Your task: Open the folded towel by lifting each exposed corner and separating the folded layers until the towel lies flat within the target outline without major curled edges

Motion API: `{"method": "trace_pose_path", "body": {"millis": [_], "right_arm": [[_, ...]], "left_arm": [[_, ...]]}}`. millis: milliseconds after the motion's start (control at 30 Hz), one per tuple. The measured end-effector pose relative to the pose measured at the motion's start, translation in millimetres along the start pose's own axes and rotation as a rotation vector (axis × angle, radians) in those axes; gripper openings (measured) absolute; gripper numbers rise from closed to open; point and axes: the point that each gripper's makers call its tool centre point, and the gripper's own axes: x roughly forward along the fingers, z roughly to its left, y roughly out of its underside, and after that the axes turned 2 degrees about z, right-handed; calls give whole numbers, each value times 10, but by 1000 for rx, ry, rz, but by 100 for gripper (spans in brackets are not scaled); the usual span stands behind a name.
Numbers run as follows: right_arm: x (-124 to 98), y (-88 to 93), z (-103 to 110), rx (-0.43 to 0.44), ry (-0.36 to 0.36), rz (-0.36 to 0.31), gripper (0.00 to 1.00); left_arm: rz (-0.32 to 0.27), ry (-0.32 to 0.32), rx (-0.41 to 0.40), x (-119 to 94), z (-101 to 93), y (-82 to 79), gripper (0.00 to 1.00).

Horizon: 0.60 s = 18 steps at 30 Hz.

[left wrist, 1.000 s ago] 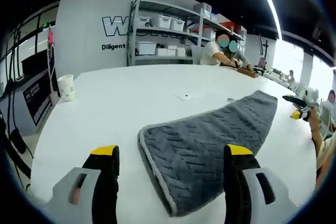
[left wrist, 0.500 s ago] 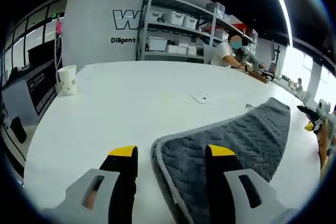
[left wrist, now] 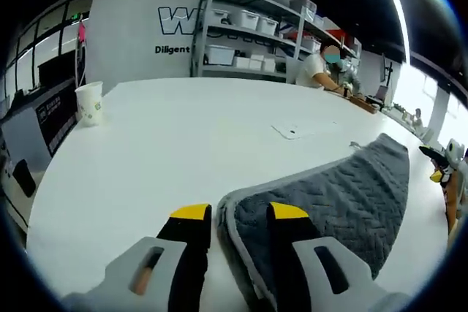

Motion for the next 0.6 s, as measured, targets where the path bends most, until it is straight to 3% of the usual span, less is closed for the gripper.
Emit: {"method": "trace_pose_path", "body": {"millis": [233, 367, 600], "right_arm": [[1, 0, 11, -2, -5, 1, 99], [2, 3, 19, -4, -8, 3, 99], [-10, -9, 6, 2, -5, -4, 99]], "left_arm": [[-9, -4, 61, 26, -19, -21, 18], [-13, -27, 103, -6, -14, -42, 5], [-38, 14, 121, -62, -154, -100, 3]]}}
